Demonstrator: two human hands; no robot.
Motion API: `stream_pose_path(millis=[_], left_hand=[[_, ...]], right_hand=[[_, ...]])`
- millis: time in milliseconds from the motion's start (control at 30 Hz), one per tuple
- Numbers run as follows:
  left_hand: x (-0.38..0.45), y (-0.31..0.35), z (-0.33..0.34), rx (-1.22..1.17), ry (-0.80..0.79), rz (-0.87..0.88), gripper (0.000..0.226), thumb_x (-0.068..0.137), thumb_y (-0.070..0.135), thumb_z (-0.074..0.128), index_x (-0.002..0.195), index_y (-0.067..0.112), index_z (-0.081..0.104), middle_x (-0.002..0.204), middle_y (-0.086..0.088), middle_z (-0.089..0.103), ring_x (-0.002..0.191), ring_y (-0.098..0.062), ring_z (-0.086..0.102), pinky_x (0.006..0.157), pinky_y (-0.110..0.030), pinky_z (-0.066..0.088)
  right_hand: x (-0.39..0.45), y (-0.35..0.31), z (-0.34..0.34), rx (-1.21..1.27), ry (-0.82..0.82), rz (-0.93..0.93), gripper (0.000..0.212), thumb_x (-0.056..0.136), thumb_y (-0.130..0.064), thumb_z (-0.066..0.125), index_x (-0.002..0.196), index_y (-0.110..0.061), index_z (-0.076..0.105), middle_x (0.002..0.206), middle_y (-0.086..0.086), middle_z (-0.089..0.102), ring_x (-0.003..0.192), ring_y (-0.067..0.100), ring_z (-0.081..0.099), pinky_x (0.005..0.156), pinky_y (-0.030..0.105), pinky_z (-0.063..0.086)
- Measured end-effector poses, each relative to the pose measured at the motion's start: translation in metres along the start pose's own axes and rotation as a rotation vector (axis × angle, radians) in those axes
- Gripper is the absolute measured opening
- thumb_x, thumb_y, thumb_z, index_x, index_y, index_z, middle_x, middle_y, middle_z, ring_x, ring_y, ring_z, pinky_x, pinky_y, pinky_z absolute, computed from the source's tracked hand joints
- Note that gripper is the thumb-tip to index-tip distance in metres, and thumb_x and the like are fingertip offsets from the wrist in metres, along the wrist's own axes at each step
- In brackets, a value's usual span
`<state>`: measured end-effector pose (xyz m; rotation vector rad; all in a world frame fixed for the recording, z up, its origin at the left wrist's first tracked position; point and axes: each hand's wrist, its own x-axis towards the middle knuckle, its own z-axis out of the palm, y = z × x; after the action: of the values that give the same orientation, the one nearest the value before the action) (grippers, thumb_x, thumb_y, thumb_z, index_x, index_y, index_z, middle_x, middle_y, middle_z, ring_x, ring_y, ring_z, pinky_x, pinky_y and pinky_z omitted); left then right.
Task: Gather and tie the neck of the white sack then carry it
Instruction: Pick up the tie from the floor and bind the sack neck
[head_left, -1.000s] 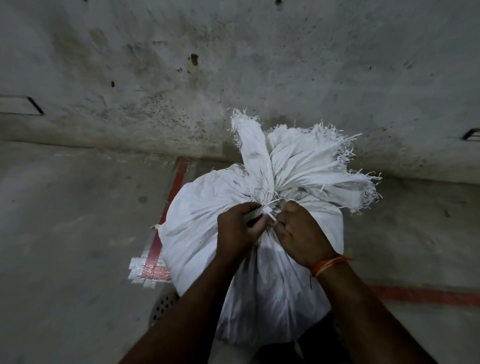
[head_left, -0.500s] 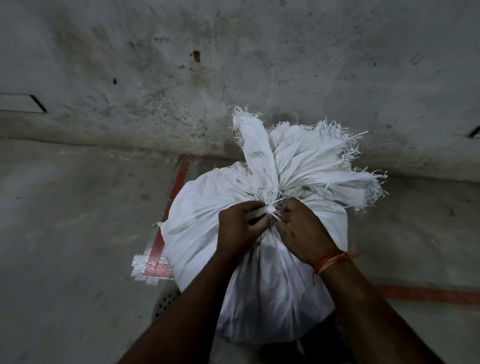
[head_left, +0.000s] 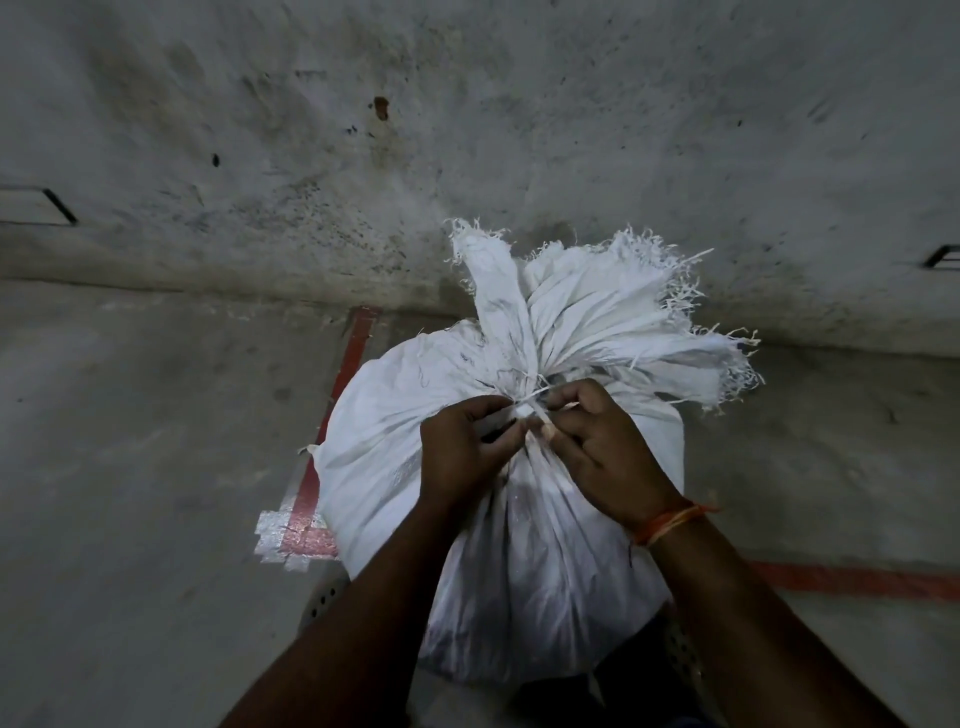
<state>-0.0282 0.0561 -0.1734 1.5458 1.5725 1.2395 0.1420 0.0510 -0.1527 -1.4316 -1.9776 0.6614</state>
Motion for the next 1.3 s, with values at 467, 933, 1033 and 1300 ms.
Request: stream_pose_path(millis=[467, 933, 1033, 1300], left_hand=[[-0.008, 0.007, 0.005, 0.026, 0.026, 0.009, 0.015, 0.074, 0.019, 0.086, 0.087, 0.018, 0.079, 0.065, 0.036, 0.061, 0.070, 0.021, 0.063, 0.067, -0.005, 0.048], [-0.007, 0.001, 0.009, -0.040, 0.016, -0.005, 0.019, 0.074, 0.020, 0.087, 0.092, 0.020, 0.079, 0.076, 0.023, 0.071, 0.079, 0.015, 0.067, 0.074, -0.009, 0.054], [-0.004, -0.003, 0.006, -0.164, -0.064, -0.067, 0.015, 0.085, 0.027, 0.078, 0.092, 0.015, 0.079, 0.084, 0.004, 0.078, 0.087, -0.003, 0.073, 0.082, -0.025, 0.057], [0.014, -0.014, 0.004, -0.355, -0.216, -0.205, 0.011, 0.090, 0.008, 0.071, 0.095, 0.013, 0.079, 0.083, -0.002, 0.077, 0.074, -0.006, 0.067, 0.071, -0.022, 0.050]], right_hand=[[0.003, 0.011, 0.012, -0.233, 0.008, 0.127, 0.032, 0.076, -0.029, 0.054, 0.082, 0.000, 0.067, 0.100, 0.001, 0.054, 0.077, 0.008, 0.053, 0.073, 0.017, 0.038], [0.007, 0.010, 0.009, -0.176, 0.092, 0.097, 0.002, 0.080, -0.012, 0.077, 0.082, -0.010, 0.078, 0.090, 0.001, 0.053, 0.076, 0.010, 0.051, 0.064, 0.002, 0.031], [0.009, 0.011, 0.005, -0.161, 0.121, 0.081, 0.006, 0.077, -0.009, 0.080, 0.082, -0.011, 0.079, 0.087, 0.002, 0.058, 0.075, 0.009, 0.052, 0.068, 0.000, 0.032], [0.012, 0.022, 0.003, -0.178, 0.136, 0.051, 0.009, 0.075, -0.008, 0.082, 0.081, -0.015, 0.081, 0.083, -0.004, 0.057, 0.079, 0.010, 0.055, 0.071, 0.002, 0.033]])
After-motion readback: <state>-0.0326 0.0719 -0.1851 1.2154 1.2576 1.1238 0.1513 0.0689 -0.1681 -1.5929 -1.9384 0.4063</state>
